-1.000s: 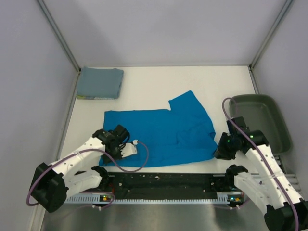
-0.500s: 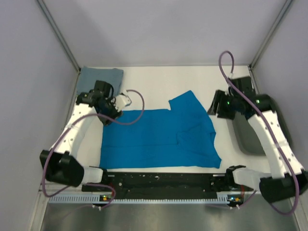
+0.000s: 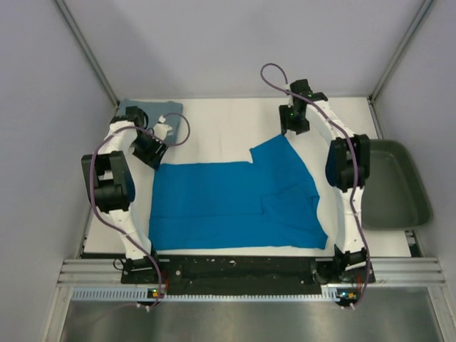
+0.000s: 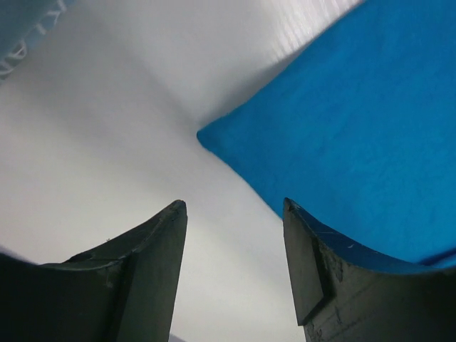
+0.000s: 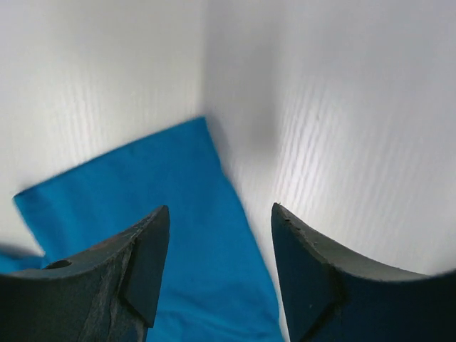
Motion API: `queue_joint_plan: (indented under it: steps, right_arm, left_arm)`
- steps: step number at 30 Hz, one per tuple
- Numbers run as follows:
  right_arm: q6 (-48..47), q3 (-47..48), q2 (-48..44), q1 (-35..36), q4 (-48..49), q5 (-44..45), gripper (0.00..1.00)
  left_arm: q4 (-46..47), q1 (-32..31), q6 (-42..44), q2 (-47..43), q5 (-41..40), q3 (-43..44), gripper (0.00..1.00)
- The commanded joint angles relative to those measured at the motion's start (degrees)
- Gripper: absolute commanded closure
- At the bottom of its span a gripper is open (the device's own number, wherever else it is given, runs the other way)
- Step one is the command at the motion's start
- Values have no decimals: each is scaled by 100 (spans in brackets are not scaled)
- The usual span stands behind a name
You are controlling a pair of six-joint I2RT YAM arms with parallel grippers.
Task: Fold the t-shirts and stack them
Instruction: Grap the side of the flattened tshirt furthest away from the robot with both arms, then fold the other side of the tshirt into a rectangle
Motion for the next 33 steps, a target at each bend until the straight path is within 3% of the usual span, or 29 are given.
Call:
queue_joint_plan:
  steps: [1, 5, 10, 15, 17, 19, 20, 23, 27, 33]
  right_arm:
    - [-414, 1323, 1131, 48, -99, -131, 40]
    - [-362, 1922, 1862, 48, -239, -287, 39]
    - [-107, 1441, 1899, 65, -222, -1070, 45]
    - [-54, 870, 1530, 66, -222, -1423, 52]
    - [-115, 693, 1354, 83, -213, -1501, 70]
    - [-124, 622, 1249, 74, -222, -1598, 89]
    - [-125, 544, 1144, 74, -231, -1642, 97]
    - [-107, 36, 539, 83, -213, -1625, 100]
    - [-46, -913, -629, 83, -82, -1598, 100]
    - [252, -3197, -2932, 145, -11, -1686, 100]
  left_arm:
    - [581, -15, -126, 281, 428, 224, 38]
    - [600, -15, -118, 773, 648, 452, 38]
    - [443, -15, 93, 1142, 806, 531, 39]
    - [-15, -6, 409, 1266, 1035, 558, 47]
    - [46, -6, 419, 1196, 1079, 505, 61]
    - [-84, -6, 419, 1161, 1210, 575, 92]
    - [-181, -6, 436, 1108, 1324, 610, 100]
    - [-437, -6, 620, 775, 1614, 497, 100]
    - [-122, -15, 621, -33, 1335, -73, 100]
    - [38, -15, 1147, -1115, 1036, -1137, 100]
